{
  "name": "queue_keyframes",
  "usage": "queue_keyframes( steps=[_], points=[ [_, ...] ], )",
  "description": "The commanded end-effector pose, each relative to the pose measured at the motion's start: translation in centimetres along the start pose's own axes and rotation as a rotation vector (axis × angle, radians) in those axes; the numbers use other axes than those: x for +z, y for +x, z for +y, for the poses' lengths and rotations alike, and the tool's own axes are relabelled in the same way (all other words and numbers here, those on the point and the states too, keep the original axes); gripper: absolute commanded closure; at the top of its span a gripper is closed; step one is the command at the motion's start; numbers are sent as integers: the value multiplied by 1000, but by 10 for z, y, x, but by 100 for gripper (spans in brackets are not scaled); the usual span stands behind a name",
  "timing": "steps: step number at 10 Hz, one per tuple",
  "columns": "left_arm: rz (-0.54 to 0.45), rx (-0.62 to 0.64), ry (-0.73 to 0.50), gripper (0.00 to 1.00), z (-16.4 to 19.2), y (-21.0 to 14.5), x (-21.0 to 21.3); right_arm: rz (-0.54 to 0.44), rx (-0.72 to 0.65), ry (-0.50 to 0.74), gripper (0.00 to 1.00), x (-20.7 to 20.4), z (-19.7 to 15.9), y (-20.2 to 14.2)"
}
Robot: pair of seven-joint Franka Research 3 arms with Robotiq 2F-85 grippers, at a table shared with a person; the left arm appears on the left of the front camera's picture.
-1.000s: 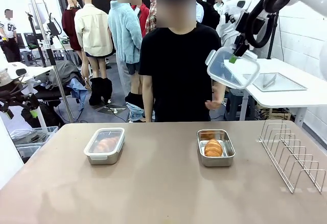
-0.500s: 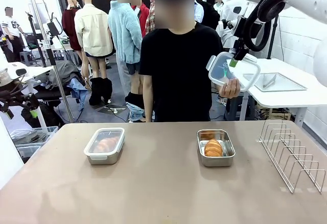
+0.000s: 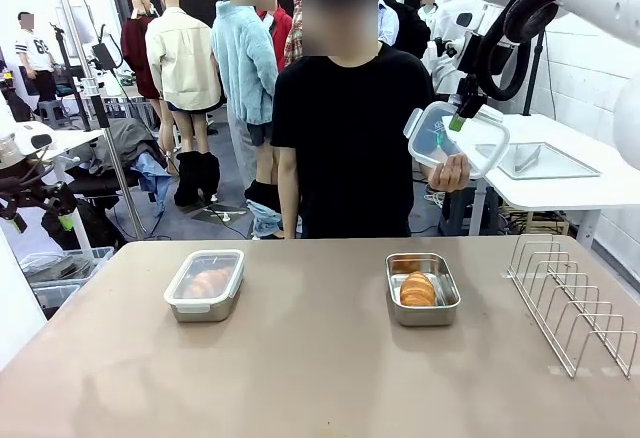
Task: Place the bread in airtight containers.
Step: Release when the human grabs the Airtight Container lid.
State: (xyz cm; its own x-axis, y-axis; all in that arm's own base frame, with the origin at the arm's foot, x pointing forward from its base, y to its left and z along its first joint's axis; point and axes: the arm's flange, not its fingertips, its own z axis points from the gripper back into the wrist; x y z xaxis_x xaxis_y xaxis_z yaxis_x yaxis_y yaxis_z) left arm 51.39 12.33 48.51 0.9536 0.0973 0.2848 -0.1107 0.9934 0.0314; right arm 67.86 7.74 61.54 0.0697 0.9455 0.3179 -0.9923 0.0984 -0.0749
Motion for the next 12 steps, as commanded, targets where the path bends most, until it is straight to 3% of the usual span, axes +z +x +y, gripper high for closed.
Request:
queue_keyframes(
  steps=[1, 6, 9, 12],
  points=[
    [-2, 7, 11, 8, 0, 0, 2, 0, 0, 0, 84, 0, 0, 0],
    [-2, 7, 11, 8, 0, 0, 2, 102, 37, 48, 0, 19, 46, -23],
    [-2, 7, 11, 8, 0, 0, 2, 108, 79, 99, 0, 32, 99, -79],
    [-2, 7, 11, 8, 0, 0, 2, 38, 80, 172, 0, 17, 141, -133]
  ],
)
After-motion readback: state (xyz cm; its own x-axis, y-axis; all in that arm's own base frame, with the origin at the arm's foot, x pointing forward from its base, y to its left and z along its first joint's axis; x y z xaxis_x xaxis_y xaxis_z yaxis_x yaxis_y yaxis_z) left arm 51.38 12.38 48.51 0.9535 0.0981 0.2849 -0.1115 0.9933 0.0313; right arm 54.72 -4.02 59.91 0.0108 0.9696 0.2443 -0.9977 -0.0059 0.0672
